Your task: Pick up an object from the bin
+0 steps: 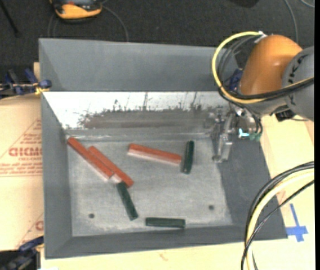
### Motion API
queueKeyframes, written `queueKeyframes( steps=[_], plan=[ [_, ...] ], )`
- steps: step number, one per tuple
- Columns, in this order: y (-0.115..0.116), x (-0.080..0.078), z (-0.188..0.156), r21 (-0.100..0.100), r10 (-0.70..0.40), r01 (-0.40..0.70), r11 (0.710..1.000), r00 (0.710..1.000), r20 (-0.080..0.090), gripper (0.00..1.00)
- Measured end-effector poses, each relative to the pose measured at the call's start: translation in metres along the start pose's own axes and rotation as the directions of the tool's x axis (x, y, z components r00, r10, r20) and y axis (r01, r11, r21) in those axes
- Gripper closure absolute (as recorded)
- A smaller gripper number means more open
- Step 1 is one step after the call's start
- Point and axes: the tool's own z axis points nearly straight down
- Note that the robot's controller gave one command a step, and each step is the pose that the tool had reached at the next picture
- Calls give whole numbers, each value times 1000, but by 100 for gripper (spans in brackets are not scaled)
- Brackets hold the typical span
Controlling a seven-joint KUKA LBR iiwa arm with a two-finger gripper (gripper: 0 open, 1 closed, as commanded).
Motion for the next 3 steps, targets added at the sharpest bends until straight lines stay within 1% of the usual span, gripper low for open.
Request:
queueKeyframes(
  steps=[1, 2, 3],
  plan=[
    [0, -2, -5, 1, -2, 2, 1000, 1000, 8, 0],
    [10, -10, 28, 5, -109, 109, 994, 994, 16, 0],
    [26, -1, 61, 6, -394, 394, 919, 919, 9, 0]
  ],
)
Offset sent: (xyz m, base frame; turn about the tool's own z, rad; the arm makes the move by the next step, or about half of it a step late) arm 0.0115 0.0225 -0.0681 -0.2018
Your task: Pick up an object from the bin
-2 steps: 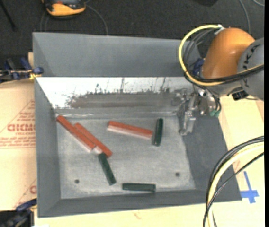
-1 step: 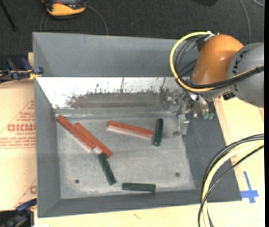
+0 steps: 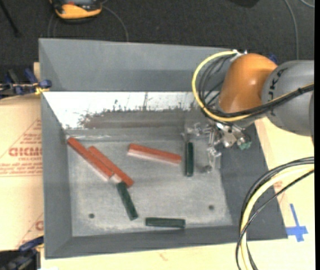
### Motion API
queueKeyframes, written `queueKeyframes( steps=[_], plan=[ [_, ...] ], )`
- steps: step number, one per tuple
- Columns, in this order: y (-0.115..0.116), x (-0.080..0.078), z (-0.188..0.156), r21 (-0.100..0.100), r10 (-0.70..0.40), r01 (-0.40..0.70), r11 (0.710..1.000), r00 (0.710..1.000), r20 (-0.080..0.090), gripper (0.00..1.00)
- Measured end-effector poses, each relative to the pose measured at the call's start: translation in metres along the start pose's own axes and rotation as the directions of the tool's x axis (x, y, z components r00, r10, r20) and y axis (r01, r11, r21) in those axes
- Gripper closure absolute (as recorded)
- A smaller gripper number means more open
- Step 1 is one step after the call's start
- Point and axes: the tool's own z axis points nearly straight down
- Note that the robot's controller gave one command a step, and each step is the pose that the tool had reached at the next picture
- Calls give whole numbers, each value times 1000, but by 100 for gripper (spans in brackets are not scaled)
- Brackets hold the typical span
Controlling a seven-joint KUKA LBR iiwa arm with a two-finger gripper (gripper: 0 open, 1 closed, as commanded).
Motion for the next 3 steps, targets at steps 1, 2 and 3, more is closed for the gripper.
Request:
queueKeyframes(
  steps=[1, 2, 3],
  plan=[
    [27, -13, 3, -2, 16, -16, 1000, 1000, 1, 0],
    [43, -7, -5, -3, -136, 136, 991, 991, -2, 0],
    [48, 3, -6, -5, -431, 431, 902, 902, -1, 0]
  ],
)
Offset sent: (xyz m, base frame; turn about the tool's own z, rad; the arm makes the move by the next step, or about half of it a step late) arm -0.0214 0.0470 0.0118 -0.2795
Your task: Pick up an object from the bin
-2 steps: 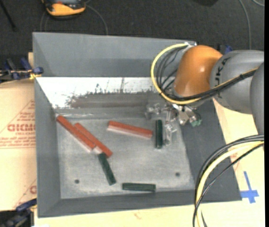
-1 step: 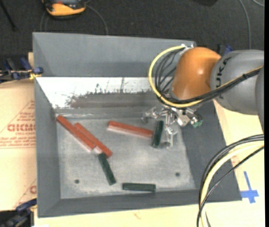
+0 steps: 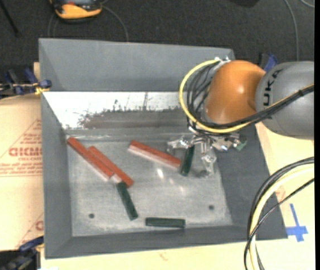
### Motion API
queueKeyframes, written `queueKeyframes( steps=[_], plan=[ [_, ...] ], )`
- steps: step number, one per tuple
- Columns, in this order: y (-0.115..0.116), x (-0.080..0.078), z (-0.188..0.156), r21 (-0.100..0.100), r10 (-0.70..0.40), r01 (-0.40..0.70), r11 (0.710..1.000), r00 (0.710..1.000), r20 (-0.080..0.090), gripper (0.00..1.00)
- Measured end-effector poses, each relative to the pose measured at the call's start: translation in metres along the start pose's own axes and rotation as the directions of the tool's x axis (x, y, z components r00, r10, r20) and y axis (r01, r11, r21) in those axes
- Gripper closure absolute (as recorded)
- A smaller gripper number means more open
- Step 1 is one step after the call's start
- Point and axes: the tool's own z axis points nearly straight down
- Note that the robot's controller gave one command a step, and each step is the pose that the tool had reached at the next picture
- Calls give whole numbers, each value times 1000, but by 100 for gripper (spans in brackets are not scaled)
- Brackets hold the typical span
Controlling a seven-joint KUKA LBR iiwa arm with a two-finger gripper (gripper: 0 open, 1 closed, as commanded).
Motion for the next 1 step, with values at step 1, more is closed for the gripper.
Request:
queueKeyframes(
  steps=[1],
  plan=[
    [-41, 1, 12, 1, -161, 161, 987, 987, 3, 100]
  ],
)
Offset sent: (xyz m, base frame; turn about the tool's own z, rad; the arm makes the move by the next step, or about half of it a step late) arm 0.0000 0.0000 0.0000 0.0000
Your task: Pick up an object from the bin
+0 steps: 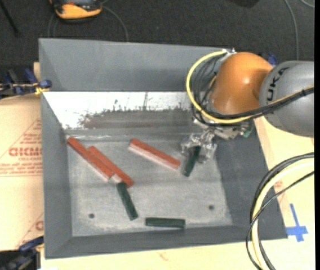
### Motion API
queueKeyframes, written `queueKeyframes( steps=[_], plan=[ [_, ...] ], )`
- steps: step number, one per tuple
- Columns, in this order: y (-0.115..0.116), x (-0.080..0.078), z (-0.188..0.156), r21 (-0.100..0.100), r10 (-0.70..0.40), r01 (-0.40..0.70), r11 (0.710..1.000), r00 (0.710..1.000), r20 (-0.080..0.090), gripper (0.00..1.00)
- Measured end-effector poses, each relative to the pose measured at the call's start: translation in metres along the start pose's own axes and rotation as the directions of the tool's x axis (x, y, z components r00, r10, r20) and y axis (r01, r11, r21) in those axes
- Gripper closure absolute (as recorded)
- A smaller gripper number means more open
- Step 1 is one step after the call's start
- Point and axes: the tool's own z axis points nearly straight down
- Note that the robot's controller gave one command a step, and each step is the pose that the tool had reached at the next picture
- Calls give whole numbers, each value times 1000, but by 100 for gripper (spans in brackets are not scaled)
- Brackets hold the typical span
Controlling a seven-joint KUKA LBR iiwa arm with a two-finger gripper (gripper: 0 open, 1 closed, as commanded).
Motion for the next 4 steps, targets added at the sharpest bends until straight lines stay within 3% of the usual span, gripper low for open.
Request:
queueKeyframes(
  steps=[1, 2, 3, 4],
  plan=[
    [0, 0, 0, -1, 1, -1, 1000, 1000, 1, 100],
    [2, 12, -103, -1, 19, -19, 1000, 1000, -1, 100],
    [2, 12, -103, -1, 20, -20, 1000, 1000, 0, 100],
    [16, 6, -180, -1, 31, -31, 1000, 1000, -1, 100]
  ],
)
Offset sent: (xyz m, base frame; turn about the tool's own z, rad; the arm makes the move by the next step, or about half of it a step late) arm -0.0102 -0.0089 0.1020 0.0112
